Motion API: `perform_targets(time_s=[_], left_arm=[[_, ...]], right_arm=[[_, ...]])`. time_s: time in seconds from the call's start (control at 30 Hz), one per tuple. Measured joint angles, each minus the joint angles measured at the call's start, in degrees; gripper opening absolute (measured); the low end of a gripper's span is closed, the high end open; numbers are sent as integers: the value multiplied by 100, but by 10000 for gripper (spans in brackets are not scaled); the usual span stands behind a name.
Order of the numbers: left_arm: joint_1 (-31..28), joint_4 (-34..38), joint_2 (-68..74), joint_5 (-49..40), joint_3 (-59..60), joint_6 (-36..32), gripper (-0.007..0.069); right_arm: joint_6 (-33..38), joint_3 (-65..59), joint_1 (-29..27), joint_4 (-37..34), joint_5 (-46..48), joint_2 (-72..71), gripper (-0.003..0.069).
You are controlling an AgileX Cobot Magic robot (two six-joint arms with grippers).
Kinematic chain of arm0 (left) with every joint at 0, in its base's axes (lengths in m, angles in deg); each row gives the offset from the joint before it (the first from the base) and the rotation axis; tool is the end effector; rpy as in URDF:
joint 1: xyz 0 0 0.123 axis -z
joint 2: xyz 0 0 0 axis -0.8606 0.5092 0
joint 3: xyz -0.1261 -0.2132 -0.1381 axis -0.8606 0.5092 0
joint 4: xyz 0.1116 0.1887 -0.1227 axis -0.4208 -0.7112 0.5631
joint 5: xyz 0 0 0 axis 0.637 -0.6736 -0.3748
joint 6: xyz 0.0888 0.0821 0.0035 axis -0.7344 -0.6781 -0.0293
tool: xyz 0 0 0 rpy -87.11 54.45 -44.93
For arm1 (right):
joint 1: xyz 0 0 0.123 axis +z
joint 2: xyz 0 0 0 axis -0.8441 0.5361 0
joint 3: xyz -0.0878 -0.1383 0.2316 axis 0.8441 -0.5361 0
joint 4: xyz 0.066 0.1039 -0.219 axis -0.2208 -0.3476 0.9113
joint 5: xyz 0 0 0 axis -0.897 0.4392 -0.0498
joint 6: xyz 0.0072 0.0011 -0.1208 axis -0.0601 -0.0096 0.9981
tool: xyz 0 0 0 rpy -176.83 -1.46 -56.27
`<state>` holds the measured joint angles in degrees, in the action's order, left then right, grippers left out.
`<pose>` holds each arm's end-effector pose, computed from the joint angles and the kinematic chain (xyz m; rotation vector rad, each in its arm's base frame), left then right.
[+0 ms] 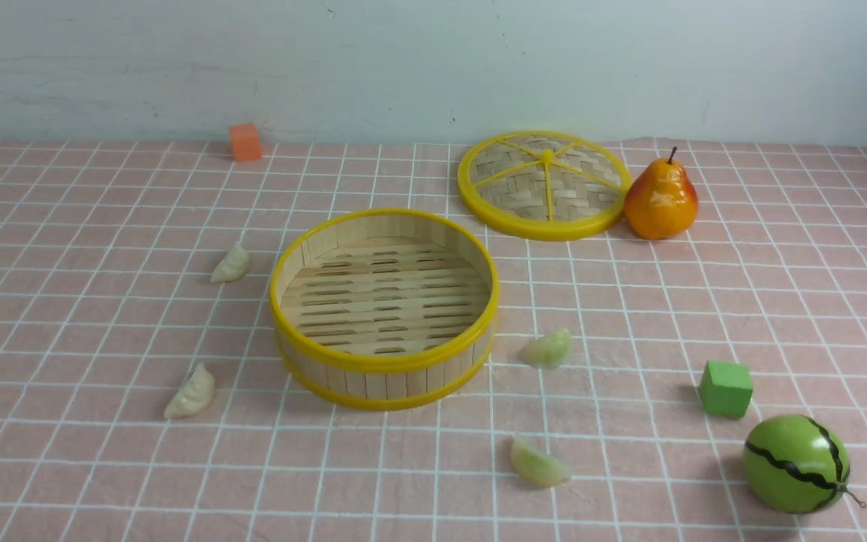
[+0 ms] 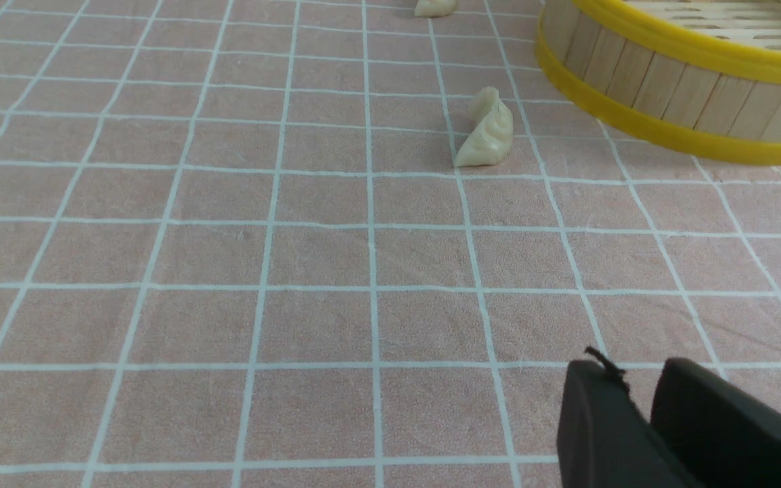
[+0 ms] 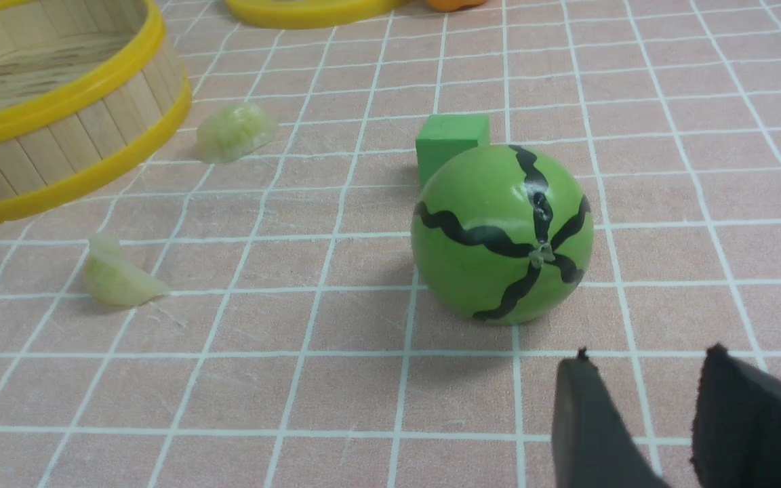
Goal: Put the dumplings into the steamer on the table with the pink tablecloth.
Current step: 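Reach for and grasp a dumpling on the table with the left gripper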
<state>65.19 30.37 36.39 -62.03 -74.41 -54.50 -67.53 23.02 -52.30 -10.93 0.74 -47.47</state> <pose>0.0806 -0.0109 0.1576 0.0095 1.9062 -0.1636 0.0805 0.0107 0.1642 0.0823 1.8899 0.2245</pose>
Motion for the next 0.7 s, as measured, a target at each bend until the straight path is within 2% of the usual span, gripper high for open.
perform_targets(time_s=[0.7], left_arm=[[0, -54, 0, 6, 0, -18, 135]], right_arm=[[0, 0, 0, 0, 0, 0, 239]])
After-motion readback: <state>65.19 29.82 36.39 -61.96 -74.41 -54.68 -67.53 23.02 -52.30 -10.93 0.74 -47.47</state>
